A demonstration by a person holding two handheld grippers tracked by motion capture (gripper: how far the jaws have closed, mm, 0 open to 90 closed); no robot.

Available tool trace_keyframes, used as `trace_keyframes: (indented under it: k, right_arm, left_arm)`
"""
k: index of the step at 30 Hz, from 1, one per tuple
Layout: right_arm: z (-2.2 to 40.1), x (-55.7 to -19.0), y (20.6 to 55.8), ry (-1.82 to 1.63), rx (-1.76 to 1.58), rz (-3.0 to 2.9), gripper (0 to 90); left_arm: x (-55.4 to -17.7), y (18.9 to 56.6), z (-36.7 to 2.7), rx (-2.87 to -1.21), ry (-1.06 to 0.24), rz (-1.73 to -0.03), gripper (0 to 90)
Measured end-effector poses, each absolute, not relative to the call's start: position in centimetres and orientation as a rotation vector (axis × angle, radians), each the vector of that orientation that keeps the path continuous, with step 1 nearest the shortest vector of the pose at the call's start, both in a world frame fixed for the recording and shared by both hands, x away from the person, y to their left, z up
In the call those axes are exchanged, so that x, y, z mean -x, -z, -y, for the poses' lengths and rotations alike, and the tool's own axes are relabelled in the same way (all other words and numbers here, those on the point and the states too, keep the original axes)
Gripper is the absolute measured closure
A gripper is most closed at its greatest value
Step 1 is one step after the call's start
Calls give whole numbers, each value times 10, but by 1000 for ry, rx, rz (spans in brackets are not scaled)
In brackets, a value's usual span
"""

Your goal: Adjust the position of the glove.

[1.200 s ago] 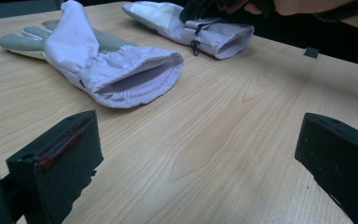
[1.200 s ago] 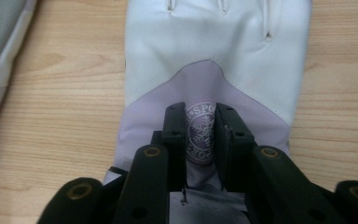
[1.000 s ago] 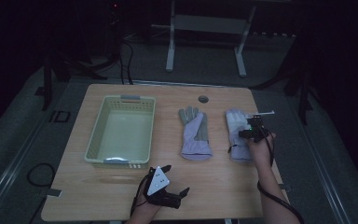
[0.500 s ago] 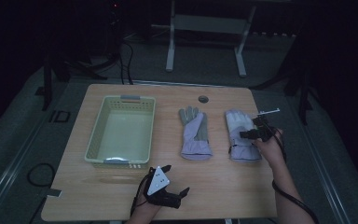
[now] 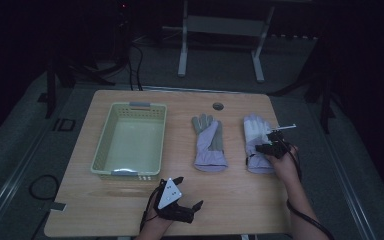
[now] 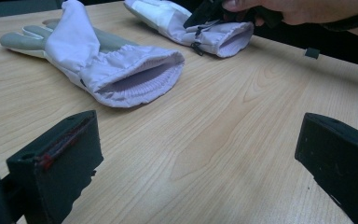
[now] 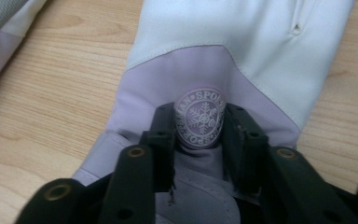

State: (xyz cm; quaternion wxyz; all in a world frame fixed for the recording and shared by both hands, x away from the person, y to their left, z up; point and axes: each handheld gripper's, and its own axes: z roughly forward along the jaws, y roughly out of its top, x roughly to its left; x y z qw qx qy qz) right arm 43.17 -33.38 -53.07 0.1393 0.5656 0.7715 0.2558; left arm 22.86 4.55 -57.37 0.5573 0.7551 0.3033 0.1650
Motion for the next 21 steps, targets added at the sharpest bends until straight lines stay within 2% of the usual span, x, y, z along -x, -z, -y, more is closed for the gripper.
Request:
trace_keyframes:
  k: [5,21]
  right_arm:
    - [334,-431,524,-743,-1697,-2214,781]
    - [329,-428,475,-810,-1705,-2179,808]
  left_arm:
    - [-229,574,-46,-1780,-386,-717,6]
    - [-229,574,-46,-1782,-388,-716,6]
